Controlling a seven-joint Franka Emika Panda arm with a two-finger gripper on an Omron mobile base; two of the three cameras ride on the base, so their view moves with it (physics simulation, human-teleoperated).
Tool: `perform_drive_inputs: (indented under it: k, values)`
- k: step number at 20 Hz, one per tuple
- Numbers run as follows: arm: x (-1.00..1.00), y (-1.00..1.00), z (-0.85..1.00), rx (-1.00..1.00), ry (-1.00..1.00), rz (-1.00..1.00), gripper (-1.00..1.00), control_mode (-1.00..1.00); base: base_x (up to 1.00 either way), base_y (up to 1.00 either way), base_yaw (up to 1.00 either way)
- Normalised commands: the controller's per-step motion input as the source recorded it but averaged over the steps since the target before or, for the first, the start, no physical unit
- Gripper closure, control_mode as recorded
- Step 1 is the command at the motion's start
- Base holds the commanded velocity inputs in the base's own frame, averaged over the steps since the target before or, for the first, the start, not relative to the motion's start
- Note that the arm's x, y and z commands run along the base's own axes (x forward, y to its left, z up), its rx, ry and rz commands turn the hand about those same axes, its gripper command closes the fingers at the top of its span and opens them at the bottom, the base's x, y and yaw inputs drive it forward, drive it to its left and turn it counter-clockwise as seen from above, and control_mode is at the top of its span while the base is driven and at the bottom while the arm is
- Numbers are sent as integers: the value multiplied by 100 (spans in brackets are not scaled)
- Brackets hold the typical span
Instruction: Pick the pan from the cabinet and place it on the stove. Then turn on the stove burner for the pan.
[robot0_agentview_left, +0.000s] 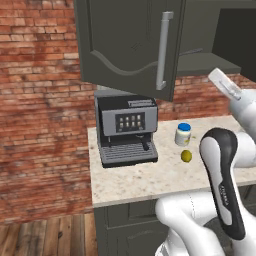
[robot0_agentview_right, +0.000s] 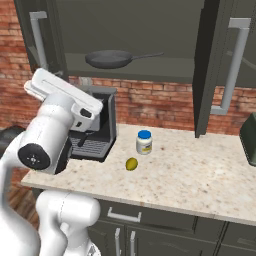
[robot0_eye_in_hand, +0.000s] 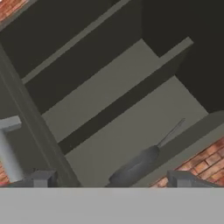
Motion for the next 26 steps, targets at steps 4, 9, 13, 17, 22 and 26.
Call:
perform_drive_inputs:
  k: [4,9,13,17,22,26]
  values:
    - [13,-30,3,27,19,21,-100,-100,0,0,0]
    - [28,-11,-3,21,21,24,-100,-100,0,0,0]
    - [12,-6,-12,19,15,17,-100,-100,0,0,0]
    - [42,5,-5,12,16,11,-100,-100,0,0,0]
    - [65,21,-9,7,20,13,-100,-100,0,0,0]
    - [60,27,-25,0,15,14,-100,-100,0,0,0]
